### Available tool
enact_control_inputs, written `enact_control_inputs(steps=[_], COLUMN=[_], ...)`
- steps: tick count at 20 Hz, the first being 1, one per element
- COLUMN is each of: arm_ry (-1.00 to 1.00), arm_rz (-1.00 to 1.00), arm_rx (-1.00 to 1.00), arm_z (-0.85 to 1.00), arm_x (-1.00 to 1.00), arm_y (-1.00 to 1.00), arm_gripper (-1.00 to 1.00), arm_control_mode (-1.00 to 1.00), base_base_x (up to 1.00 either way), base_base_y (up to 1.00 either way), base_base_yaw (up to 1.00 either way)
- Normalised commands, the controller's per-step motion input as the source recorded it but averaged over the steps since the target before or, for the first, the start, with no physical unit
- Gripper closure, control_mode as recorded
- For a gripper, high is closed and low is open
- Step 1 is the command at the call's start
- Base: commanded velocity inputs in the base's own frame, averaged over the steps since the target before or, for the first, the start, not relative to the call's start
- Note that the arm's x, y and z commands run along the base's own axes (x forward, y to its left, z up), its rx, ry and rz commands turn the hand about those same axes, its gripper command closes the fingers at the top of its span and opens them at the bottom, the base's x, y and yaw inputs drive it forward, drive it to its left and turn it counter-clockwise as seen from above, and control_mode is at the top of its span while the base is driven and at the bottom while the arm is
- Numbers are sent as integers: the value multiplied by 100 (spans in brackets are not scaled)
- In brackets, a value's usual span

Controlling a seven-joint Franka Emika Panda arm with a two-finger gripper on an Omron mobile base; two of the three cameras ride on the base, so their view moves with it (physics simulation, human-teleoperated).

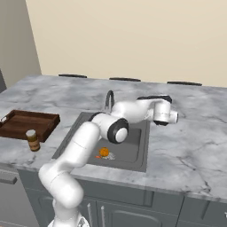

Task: Pick up all produce items and place them in the sink. Turn on the sink faucet to wash them. Then turn the sink off and put them in the tray.

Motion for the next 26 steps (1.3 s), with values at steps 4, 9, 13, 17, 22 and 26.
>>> enact_control_inputs(steps=[4, 9, 13, 17, 22, 26], arm_ry=[-7, -4, 0, 0, 4, 11], arm_rz=[-19, -25, -21, -18, -15, -13], arm_rx=[0, -5, -10, -11, -9, -8], arm_z=[6, 0, 7, 25, 42, 32], arm_x=[-73, -68, -50, -39, -35, -45], arm_y=[-3, 6, 18, 27, 16, 0], arm_gripper=[-100, -100, -100, -100, -100, -100], arm_control_mode=[-100, -100, -100, -100, -100, -100], base_base_x=[0, 0, 0, 0, 0, 0], base_base_y=[0, 0, 0, 0, 0, 0], base_base_yaw=[0, 0, 0, 0, 0, 0])
